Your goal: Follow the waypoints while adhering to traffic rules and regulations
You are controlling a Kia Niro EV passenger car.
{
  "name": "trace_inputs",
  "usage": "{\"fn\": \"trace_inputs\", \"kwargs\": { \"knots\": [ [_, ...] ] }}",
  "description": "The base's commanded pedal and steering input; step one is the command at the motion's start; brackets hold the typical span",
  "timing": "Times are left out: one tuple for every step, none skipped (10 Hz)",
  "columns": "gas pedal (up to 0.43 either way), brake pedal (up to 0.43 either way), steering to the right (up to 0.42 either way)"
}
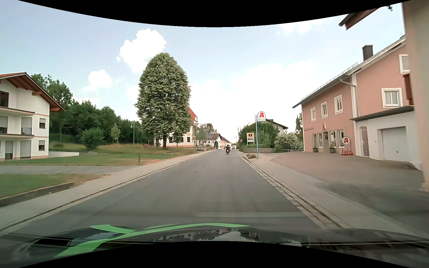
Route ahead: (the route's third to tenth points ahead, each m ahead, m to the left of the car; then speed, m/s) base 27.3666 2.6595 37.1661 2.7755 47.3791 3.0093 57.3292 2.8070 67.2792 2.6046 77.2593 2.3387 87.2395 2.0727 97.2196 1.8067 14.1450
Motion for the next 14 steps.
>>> {"fn": "trace_inputs", "kwargs": {
  "knots": [
    [0.13, 0.0, -0.003],
    [0.118, 0.0, -0.003],
    [0.118, 0.0, -0.003],
    [0.118, 0.0, -0.003],
    [0.11, 0.0, -0.003],
    [0.11, 0.0, -0.003],
    [0.11, 0.0, -0.003],
    [0.11, 0.0, -0.003],
    [0.11, 0.0, -0.003],
    [0.11, 0.0, -0.005],
    [0.118, 0.0, -0.005],
    [0.13, 0.0, -0.005],
    [0.15, 0.0, -0.004],
    [0.169, 0.0, -0.003]
  ]
}}
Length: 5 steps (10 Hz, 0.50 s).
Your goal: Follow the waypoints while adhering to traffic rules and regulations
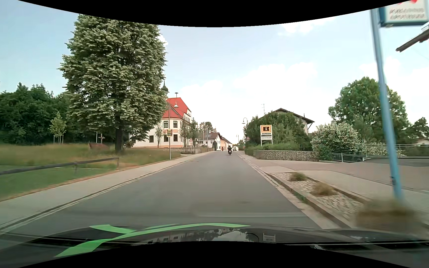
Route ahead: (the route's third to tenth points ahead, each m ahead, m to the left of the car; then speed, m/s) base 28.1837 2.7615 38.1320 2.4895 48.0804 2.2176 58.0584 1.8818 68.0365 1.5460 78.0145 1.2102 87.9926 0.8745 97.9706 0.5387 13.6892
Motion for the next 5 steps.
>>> {"fn": "trace_inputs", "kwargs": {
  "knots": [
    [0.177, 0.0, -0.004],
    [0.189, 0.0, -0.004],
    [0.197, 0.0, -0.003],
    [0.209, 0.0, -0.003],
    [0.22, 0.0, -0.003]
  ]
}}
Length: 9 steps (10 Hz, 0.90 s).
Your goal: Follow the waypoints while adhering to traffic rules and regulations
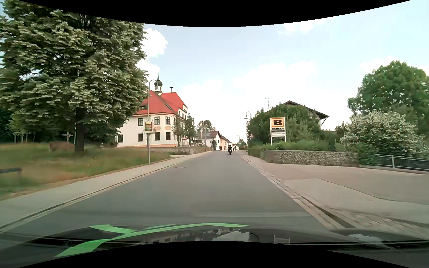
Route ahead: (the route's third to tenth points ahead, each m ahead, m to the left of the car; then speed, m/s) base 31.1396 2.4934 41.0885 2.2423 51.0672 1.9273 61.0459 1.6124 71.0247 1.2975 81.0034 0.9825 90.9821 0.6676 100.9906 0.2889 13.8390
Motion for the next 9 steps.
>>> {"fn": "trace_inputs", "kwargs": {
  "knots": [
    [0.22, 0.0, -0.002],
    [0.22, 0.0, -0.002],
    [0.22, 0.0, -0.002],
    [0.209, 0.0, -0.002],
    [0.189, 0.0, -0.002],
    [0.157, 0.0, -0.002],
    [0.157, 0.0, -0.001],
    [0.157, 0.0, -0.002],
    [0.157, 0.0, -0.002]
  ]
}}
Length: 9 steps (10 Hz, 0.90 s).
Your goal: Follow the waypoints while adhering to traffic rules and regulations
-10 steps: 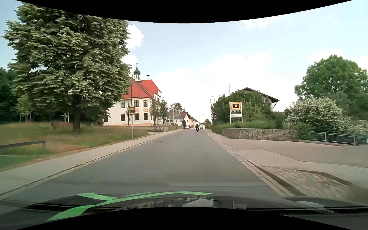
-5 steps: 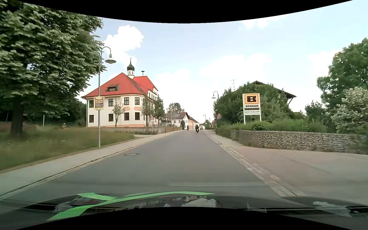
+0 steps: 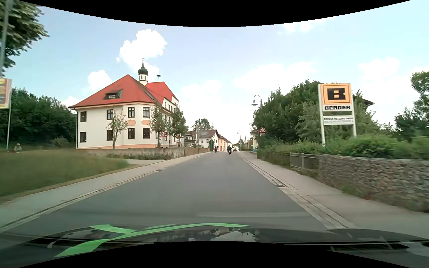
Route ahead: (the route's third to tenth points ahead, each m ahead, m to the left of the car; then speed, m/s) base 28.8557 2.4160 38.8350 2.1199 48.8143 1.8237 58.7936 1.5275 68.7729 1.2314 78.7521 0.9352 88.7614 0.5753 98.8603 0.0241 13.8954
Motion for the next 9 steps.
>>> {"fn": "trace_inputs", "kwargs": {
  "knots": [
    [0.157, 0.0, -0.001],
    [0.157, 0.0, -0.001],
    [0.169, 0.0, -0.001],
    [0.169, 0.0, -0.001],
    [0.169, 0.0, -0.001],
    [0.169, 0.0, -0.001],
    [0.169, 0.0, -0.001],
    [0.157, 0.0, -0.001],
    [0.15, 0.0, -0.001]
  ]
}}
